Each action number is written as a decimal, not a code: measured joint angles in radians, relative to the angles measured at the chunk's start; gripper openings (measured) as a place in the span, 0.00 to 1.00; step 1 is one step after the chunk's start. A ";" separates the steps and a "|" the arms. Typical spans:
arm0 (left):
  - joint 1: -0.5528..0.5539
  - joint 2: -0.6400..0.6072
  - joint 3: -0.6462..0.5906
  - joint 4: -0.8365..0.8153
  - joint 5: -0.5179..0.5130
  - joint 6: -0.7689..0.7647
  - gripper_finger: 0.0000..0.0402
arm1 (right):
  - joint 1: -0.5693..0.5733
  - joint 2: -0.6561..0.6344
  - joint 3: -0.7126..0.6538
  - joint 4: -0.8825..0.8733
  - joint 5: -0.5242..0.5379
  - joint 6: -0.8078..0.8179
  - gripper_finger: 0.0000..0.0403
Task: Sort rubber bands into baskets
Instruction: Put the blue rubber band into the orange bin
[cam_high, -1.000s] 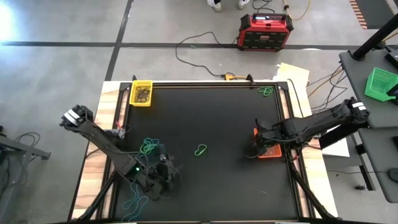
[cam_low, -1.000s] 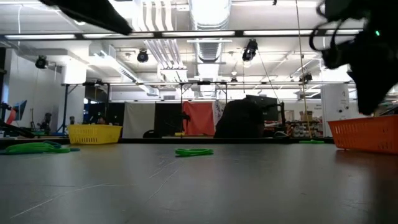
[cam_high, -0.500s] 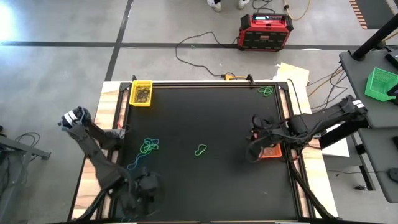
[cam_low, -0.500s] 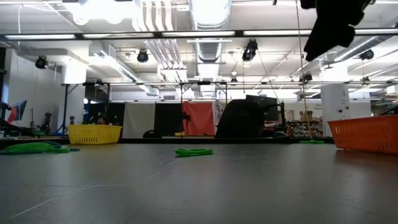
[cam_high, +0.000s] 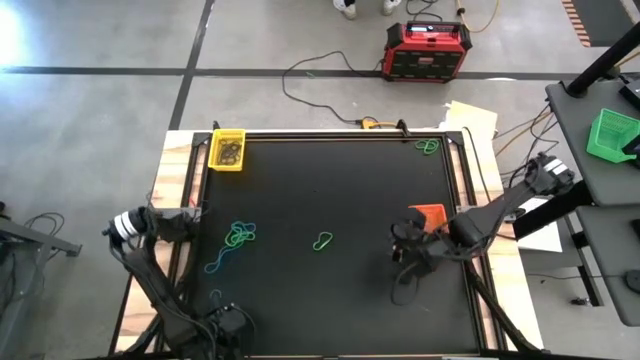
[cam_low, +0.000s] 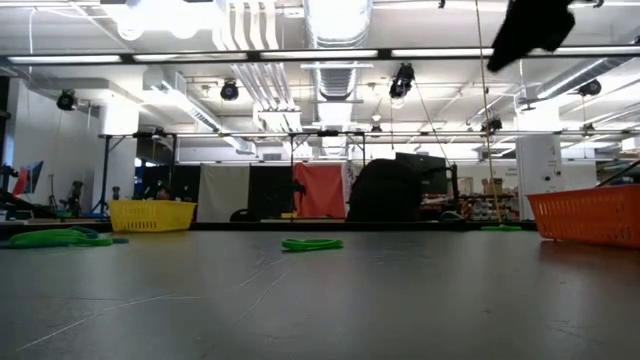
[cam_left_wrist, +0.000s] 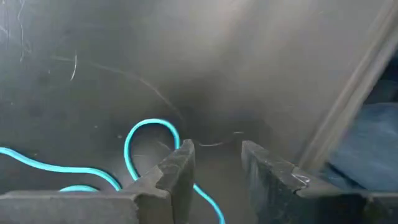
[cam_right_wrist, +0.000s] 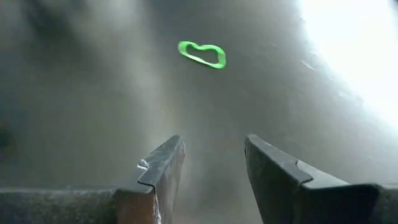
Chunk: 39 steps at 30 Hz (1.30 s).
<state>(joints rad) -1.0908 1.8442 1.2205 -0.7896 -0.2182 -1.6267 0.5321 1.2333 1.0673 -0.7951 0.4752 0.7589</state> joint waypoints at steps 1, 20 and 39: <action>0.000 0.012 0.001 -0.002 0.003 -0.007 0.28 | 0.016 0.023 0.028 -0.001 0.001 0.000 0.41; 0.002 0.089 0.000 -0.046 0.045 -0.051 0.02 | 0.134 0.372 0.289 -0.018 0.130 -0.030 0.36; 0.301 0.054 0.084 0.344 -0.516 0.806 0.00 | 0.153 0.567 0.290 0.235 0.127 -0.334 0.35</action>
<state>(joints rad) -0.7903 1.8980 1.3045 -0.4455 -0.7338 -0.8203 0.6851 1.8005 1.3571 -0.5597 0.6018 0.4247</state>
